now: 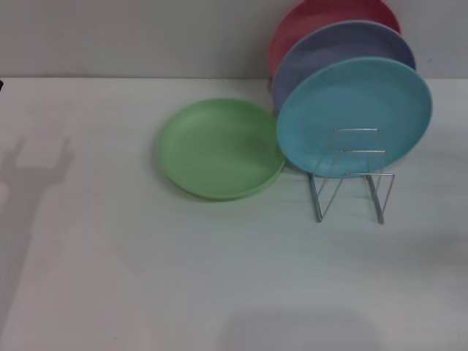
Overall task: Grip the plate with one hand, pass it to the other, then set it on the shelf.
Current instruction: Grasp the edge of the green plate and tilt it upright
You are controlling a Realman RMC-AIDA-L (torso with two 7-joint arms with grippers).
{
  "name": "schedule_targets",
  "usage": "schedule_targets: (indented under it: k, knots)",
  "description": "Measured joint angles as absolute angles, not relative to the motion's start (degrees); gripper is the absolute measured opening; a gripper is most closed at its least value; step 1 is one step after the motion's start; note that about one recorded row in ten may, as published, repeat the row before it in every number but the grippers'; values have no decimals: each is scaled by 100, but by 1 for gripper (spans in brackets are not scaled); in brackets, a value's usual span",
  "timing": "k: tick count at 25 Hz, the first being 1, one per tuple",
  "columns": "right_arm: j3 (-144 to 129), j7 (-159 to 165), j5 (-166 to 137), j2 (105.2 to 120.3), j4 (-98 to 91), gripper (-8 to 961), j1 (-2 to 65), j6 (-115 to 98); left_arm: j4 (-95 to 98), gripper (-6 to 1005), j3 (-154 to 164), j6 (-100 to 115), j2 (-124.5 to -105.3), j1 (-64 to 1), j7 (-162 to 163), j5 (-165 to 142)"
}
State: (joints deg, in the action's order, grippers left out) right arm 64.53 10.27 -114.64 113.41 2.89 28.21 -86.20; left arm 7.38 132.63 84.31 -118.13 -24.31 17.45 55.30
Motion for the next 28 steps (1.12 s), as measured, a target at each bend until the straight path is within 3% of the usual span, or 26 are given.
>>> schedule_targets:
  k: [28]
  knots:
    - [6395,995,-11540,11312,254,565,3076,-8289,1256,805,13314,7584,-11867,-2498,654,5396]
